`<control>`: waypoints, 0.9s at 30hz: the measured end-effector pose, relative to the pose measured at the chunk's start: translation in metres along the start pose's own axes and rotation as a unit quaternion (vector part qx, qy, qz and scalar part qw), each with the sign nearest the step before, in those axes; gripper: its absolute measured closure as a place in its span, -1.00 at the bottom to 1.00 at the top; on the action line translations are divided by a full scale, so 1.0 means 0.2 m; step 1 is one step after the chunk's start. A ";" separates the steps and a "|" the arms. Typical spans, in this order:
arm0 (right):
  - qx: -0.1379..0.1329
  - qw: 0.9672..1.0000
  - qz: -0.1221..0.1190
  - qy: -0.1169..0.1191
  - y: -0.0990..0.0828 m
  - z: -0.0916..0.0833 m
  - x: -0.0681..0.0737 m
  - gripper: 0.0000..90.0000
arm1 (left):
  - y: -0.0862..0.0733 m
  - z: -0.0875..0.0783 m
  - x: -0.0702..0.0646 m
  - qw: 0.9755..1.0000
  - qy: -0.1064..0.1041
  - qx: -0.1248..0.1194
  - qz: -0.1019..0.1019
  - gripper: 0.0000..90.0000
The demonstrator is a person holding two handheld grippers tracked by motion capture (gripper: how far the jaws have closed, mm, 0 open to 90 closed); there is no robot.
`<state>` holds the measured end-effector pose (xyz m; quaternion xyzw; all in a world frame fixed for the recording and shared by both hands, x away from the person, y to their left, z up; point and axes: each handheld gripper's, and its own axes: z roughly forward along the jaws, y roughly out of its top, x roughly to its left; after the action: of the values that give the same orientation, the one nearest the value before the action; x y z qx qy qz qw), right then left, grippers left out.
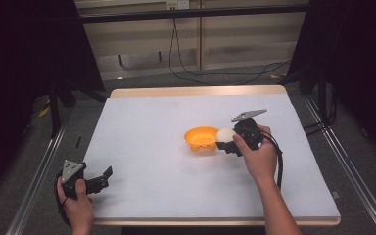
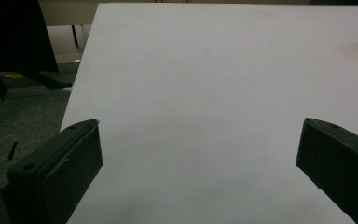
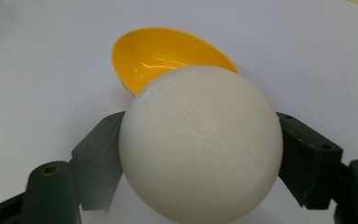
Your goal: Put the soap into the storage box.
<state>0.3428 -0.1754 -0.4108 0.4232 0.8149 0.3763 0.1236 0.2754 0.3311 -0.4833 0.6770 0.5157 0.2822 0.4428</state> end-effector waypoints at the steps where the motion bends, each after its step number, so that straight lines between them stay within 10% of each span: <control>1: 0.000 1.000 -0.002 0.002 0.00 0.01 0.00 -0.47 | 0.00 0.00 0.00 1.000 0.000 0.000 0.000 -1.00; 27: 0.013 1.000 -0.019 0.017 0.16 0.12 0.07 -0.47 | 0.00 0.00 0.00 1.000 0.001 -0.001 -0.006 -1.00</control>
<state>0.3659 -0.1406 -0.4032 0.4028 0.8294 0.3706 0.1119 0.2758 0.3310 -0.4834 0.6732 0.5195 0.2807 0.4451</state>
